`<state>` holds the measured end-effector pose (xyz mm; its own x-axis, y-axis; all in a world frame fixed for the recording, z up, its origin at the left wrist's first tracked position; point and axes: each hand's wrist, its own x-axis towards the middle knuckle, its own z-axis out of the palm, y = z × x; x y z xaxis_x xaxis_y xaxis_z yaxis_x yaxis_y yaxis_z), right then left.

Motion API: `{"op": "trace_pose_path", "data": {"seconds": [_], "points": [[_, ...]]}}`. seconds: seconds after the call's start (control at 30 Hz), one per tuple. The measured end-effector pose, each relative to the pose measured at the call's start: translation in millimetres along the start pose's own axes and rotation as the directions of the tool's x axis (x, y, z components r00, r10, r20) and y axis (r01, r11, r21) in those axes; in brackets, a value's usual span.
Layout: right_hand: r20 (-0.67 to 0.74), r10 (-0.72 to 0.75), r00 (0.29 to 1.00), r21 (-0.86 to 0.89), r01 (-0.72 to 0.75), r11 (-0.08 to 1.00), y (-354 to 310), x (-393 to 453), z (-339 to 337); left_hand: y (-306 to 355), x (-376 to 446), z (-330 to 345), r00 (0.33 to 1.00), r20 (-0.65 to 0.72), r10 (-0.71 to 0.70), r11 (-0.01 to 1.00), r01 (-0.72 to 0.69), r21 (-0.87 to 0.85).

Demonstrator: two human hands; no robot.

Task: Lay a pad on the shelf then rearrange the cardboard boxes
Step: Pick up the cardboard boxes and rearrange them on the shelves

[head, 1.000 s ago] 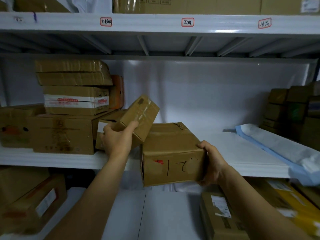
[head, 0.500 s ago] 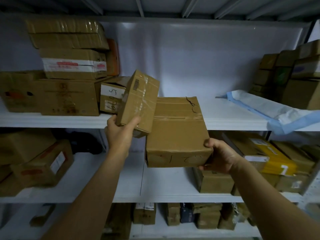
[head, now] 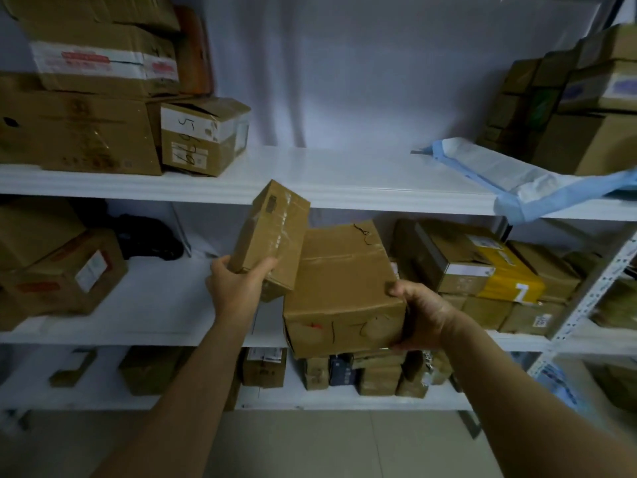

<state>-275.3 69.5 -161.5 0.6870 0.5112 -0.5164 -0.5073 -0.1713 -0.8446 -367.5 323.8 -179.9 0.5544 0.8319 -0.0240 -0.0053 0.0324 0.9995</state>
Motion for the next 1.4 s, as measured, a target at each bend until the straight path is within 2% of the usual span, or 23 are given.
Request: {"op": "trace_pose_path", "data": {"seconds": [0.2, 0.3, 0.53, 0.73, 0.93, 1.1, 1.4], "points": [[-0.126, 0.139, 0.982, 0.108, -0.126, 0.986, 32, 16, -16, -46, -13, 10, 0.990, -0.066, -0.126, 0.977, 0.136, 0.165], [-0.179, 0.149, 0.973, 0.204, -0.111, 0.973, 34, 30, -24, -57, -8, 14, 0.984, -0.078, -0.159, 0.969, 0.171, 0.179], [-0.255, 0.114, 0.960, 0.395, -0.005, 0.919, 15, 83, -47, -72, 36, 55, 0.972, -0.073, -0.221, 0.951, 0.232, 0.203], [-0.324, 0.149, 0.934, 0.400, -0.008, 0.917, 3, 140, -67, -84, 82, 110, 0.968, 0.007, -0.251, 0.945, 0.244, 0.217], [-0.409, 0.140, 0.902, 0.437, 0.058, 0.898, -8, 182, -95, -104, 113, 164, 0.964, 0.068, -0.258, 0.930, 0.228, 0.289], [-0.435, 0.140, 0.889, 0.471, 0.092, 0.878, -12, 205, -117, -119, 122, 194, 0.960, 0.069, -0.272, 0.908, 0.232, 0.350], [-0.566, 0.088, 0.820, 0.518, 0.271, 0.811, -3, 241, -145, -129, 113, 235, 0.949, 0.064, -0.310, 0.893, 0.268, 0.362]]}}
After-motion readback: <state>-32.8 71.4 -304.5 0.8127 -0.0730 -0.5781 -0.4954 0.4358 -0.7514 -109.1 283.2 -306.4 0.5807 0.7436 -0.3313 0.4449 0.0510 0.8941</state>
